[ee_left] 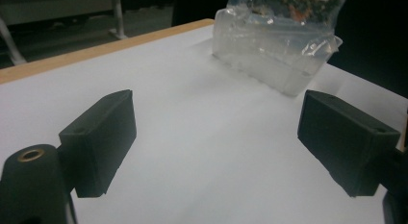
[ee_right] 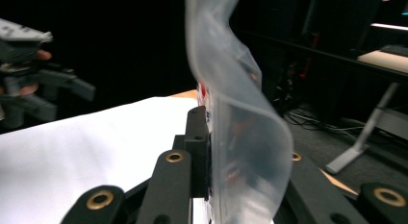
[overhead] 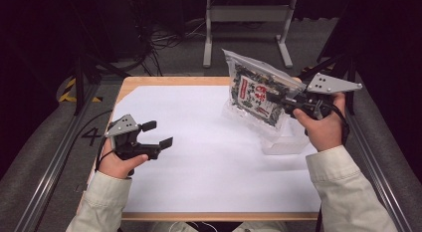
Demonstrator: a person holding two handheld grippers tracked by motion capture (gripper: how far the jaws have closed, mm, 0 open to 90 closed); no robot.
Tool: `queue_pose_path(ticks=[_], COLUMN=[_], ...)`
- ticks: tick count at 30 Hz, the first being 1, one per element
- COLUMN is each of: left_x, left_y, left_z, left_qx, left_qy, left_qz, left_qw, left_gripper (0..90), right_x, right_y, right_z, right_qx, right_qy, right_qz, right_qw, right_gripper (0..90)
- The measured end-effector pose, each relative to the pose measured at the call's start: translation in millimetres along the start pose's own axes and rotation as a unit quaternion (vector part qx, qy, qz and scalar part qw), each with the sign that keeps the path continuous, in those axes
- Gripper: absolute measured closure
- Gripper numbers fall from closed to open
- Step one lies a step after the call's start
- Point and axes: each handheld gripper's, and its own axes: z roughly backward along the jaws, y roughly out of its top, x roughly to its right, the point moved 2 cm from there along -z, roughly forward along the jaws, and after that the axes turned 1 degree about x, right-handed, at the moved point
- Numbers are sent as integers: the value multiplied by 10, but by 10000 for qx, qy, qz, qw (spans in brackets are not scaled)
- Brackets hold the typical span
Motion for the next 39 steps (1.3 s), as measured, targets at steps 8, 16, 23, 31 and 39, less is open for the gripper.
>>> queue_pose_path(ticks=[8,16,23,31,39], left_x=[-31,-79,-94,-106,-110], left_y=[-37,-77,-104,-119,-120], left_z=[-6,-5,-18,-29,-31], left_qx=[-88,-118,-170,-237,-131], left_qy=[31,-31,-11,-195,-160], left_qz=[-23,39,-189,123,3], left_qw=[10000,9999,9997,9995,9998], left_gripper=[138,138,166,173,167], right_x=[230,372,483,607,708], right_y=[18,-1,-49,-156,-316], right_z=[59,98,144,206,228], right_qx=[-14,-85,-80,-103,-200], right_qy=[-287,-483,-597,-725,-810], right_qz=[-128,-173,-278,-423,-533], right_qw=[9995,9986,9978,9964,9951], right_gripper=[762,762,762,762,762])
